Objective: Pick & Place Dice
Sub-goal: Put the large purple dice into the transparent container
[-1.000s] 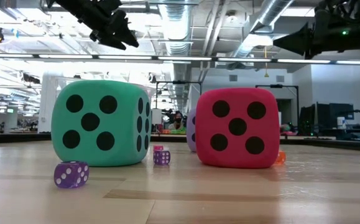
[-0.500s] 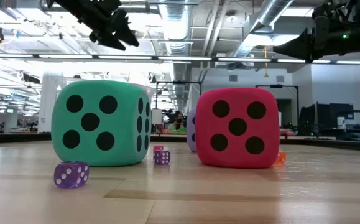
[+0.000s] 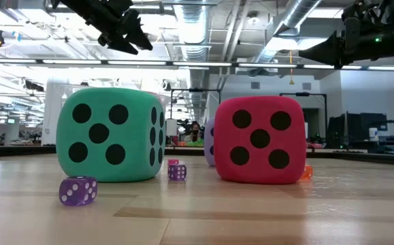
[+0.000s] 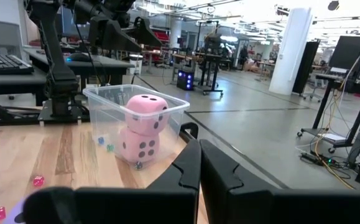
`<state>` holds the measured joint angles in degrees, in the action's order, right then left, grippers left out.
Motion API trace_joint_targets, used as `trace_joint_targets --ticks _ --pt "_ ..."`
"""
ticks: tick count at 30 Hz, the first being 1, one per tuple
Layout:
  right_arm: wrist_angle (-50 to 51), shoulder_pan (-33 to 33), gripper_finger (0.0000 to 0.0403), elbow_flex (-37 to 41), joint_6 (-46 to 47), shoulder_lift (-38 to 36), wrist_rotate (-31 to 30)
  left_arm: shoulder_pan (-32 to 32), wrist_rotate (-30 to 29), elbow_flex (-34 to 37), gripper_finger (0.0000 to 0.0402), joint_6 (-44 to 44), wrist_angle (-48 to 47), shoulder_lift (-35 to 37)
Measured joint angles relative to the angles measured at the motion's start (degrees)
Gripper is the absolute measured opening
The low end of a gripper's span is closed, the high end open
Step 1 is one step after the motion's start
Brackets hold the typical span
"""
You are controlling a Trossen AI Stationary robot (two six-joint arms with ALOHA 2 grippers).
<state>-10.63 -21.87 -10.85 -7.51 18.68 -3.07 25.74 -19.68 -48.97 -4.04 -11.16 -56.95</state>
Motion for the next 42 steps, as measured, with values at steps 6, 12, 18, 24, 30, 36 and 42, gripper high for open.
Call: trace_joint_targets --ticks 6,12,18,24,30,36,42 --pt "-0.07 0.0 0.0 0.0 0.0 0.0 0.02 0.0 0.0 0.0 0.0398 -0.03 0.09 0.0" --pt "-0.07 0.0 0.0 0.0 0.0 0.0 0.02 -0.59 1.73 -0.02 0.0398 4.23 1.74 -1.63" --pt "-0.07 0.0 0.0 0.0 0.0 0.0 0.02 -3.42 16.54 -0.02 0.0398 2.75 12.37 -9.31" --pt "-0.07 0.0 0.0 0.0 0.0 0.0 0.02 -5.62 22.68 -0.09 0.0398 -0.37 20.16 -17.56" --pt "-0.1 0.09 0.0 -0.02 0.02 0.0 0.04 -6.88 24.5 -3.43 0.0398 -1.79 19.81 -24.12" --pt "-0.55 0.09 0.0 -0.02 0.02 0.0 0.04 -9.35 24.54 -10.06 0.0398 -9.26 14.51 -29.87" --pt "-0.55 0.09 0.0 -0.02 0.02 0.01 0.04 -11.4 24.57 -15.02 0.0398 -12.89 10.86 -35.06"
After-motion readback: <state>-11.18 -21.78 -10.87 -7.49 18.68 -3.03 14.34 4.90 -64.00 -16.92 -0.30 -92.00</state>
